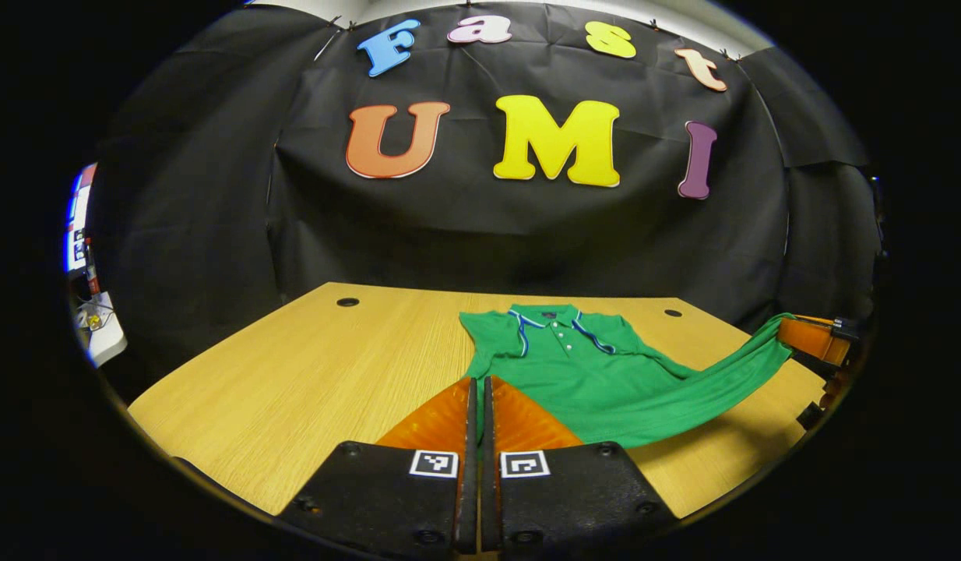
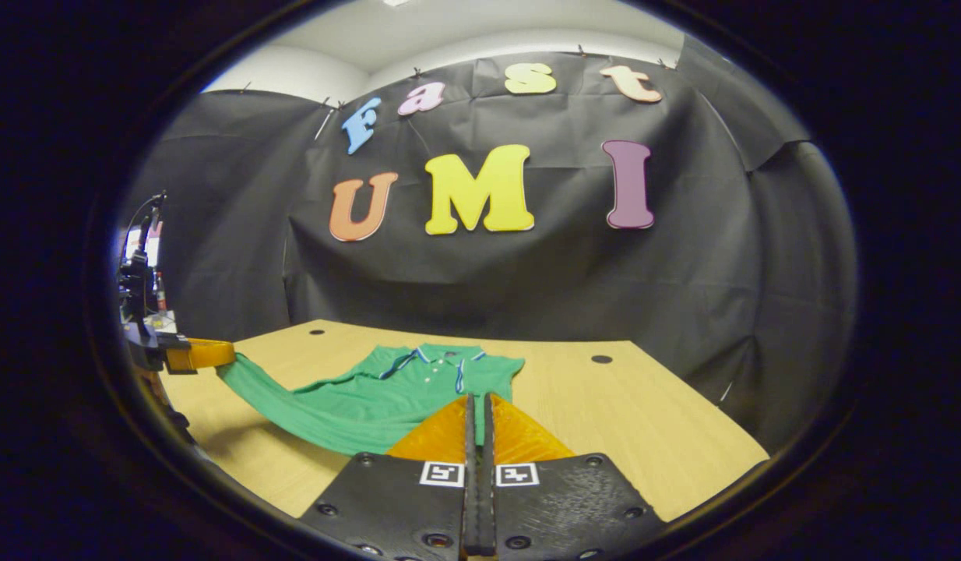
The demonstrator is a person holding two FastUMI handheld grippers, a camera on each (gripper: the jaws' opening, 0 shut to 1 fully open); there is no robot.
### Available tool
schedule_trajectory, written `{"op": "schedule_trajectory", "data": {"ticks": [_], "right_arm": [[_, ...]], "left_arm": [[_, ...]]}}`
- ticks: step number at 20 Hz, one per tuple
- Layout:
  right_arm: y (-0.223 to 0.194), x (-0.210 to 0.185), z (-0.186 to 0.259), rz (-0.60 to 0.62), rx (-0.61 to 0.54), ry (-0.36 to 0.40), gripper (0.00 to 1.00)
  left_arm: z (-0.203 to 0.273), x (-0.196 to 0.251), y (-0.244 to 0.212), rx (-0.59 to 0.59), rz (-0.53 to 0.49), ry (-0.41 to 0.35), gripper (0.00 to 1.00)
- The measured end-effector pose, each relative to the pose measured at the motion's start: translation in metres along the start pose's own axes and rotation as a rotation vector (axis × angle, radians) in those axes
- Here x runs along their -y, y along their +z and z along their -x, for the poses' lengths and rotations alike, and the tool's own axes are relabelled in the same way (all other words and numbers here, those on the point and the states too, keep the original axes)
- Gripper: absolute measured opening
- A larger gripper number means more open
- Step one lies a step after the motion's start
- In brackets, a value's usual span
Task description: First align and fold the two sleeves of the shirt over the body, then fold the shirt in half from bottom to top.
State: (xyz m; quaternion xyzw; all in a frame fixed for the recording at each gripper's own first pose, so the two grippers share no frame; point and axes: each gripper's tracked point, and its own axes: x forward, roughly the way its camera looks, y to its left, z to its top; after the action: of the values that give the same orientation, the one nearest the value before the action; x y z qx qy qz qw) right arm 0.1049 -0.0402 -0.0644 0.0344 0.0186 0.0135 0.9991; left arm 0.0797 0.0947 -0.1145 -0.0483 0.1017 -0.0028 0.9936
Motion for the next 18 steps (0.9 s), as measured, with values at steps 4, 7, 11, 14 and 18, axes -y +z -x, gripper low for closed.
{"op": "schedule_trajectory", "data": {"ticks": [4,7,11,14,18], "right_arm": [[0.036,-0.004,-0.044,0.022,0.026,-0.002,0.00],[0.069,-0.009,-0.085,0.053,0.051,0.006,0.02],[0.111,-0.008,-0.142,0.082,0.102,-0.012,0.00],[0.131,0.002,-0.188,0.102,0.120,-0.045,0.00],[0.143,0.018,-0.253,0.102,0.103,-0.099,0.00]], "left_arm": [[-0.041,0.000,0.044,0.032,-0.005,-0.007,0.07],[-0.076,-0.003,0.079,0.063,-0.039,-0.002,0.07],[-0.124,-0.007,0.123,0.103,-0.066,-0.002,0.07],[-0.171,-0.013,0.146,0.121,-0.065,0.003,0.07],[-0.244,-0.023,0.161,0.111,-0.053,0.027,0.07]]}}
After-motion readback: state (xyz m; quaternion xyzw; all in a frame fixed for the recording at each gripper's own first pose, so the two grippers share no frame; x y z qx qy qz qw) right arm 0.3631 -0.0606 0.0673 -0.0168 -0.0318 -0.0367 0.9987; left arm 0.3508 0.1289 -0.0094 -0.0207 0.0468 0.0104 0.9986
